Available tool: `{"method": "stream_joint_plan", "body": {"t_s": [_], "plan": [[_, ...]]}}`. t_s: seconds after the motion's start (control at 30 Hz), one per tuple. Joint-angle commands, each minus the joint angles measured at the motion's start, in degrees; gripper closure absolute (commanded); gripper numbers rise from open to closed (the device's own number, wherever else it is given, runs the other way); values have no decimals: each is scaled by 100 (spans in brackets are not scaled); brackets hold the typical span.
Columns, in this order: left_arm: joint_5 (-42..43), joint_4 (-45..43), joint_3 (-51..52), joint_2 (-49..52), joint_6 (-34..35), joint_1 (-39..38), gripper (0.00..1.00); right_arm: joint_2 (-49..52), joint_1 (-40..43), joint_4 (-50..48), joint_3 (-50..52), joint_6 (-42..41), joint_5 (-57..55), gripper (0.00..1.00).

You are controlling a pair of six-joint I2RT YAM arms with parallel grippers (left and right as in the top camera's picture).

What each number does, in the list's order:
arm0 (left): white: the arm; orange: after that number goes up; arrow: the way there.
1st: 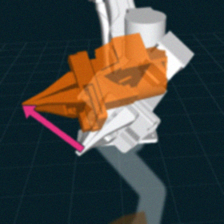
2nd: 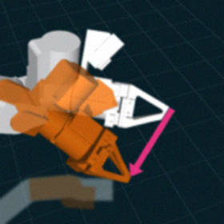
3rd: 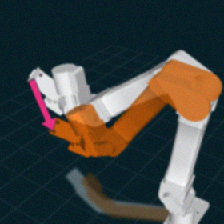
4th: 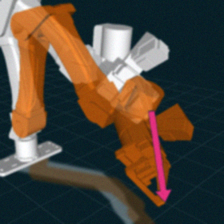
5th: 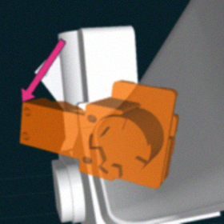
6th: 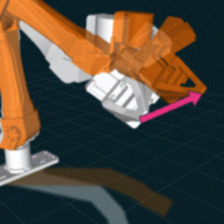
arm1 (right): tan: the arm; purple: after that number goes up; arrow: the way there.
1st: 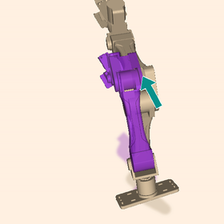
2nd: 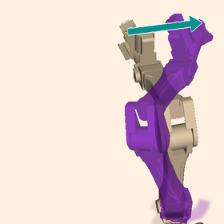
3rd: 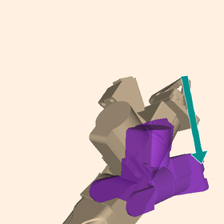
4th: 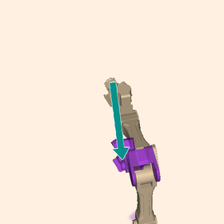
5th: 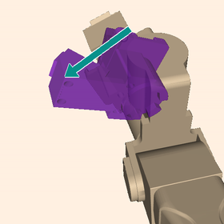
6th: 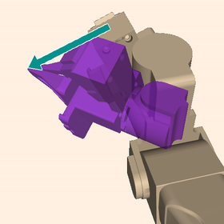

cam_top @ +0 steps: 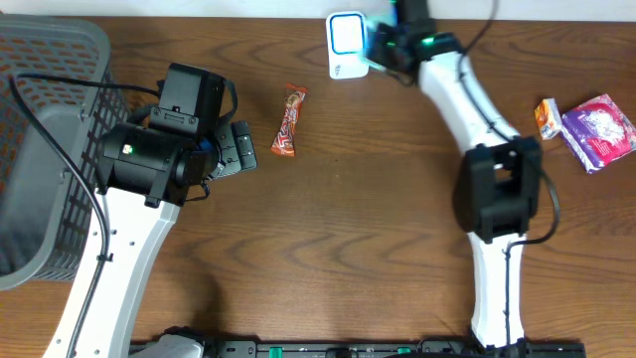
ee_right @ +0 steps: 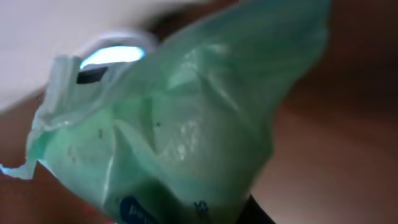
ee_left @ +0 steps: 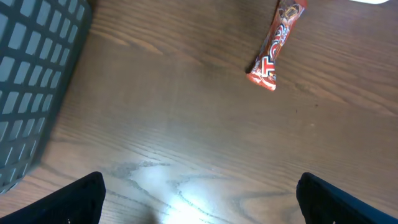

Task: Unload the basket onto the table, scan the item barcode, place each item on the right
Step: 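Carry the green packet right and drop it by the orange packet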

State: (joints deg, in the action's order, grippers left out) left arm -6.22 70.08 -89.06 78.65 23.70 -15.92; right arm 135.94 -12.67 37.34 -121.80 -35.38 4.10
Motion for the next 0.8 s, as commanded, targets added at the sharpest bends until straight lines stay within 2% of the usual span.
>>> {"method": "stream_joint_plan", "body": {"t_s": [0.0,0.2,0.33,0.37,0.4,0.43,0.47,0.63,0.77], "plan": [[-68,-2,4,2,-57,-2,2,-511,769,706,-13,839,-404,99],[-70,-2,4,2,-55,-2,2,-498,1652,2247,-11,1967,-1097,99],[-70,-2,4,2,-57,-2,2,-496,2135,2549,33,2540,-1624,96],[-70,-2,4,2,-55,-2,2,-496,2229,2553,66,2608,-1714,88],[-70,-2,4,2,-57,-2,2,-496,2337,2553,114,2625,-1801,71],[-70,-2,4,2,-57,-2,2,-496,2448,2546,173,2623,-1838,43],[-70,-4,4,2,-55,-2,2,-496,2590,2533,260,2553,-1818,30],[-70,-2,4,2,-57,-2,2,-496,2850,2531,420,2474,-973,18],[-70,-2,4,2,-57,-2,2,-540,2796,2651,348,2470,-905,15]]}}
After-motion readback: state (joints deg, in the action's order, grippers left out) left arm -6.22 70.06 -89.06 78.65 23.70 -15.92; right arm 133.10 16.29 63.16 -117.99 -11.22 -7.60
